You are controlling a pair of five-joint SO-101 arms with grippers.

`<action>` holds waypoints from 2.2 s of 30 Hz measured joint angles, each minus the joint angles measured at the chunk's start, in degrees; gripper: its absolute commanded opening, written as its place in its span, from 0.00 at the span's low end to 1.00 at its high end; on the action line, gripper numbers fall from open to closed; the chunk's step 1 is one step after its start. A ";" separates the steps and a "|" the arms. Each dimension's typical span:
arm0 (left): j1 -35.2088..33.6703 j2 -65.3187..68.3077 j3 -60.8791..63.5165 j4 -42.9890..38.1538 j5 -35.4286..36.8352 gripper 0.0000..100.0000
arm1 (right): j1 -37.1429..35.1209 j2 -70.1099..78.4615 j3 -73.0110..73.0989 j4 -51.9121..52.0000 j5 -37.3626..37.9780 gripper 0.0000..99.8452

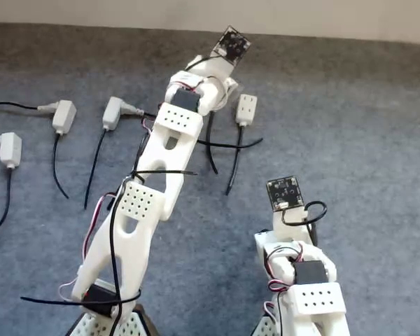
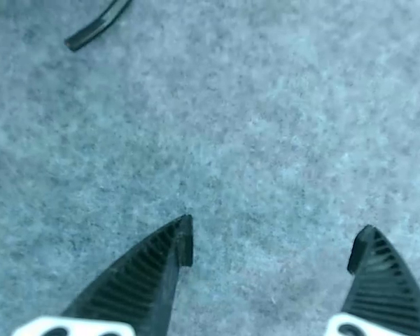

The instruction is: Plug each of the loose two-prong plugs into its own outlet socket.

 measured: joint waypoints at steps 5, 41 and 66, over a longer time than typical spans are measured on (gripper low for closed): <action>-0.09 0.00 -0.26 4.92 3.25 0.28 | 0.00 0.00 0.00 0.00 0.00 0.34; -3.52 10.64 -4.84 9.32 -0.62 0.01 | 0.00 0.00 0.00 -0.26 0.26 0.34; -6.59 -25.85 -12.40 50.46 -0.79 0.01 | 0.00 0.00 0.00 -0.26 0.26 0.34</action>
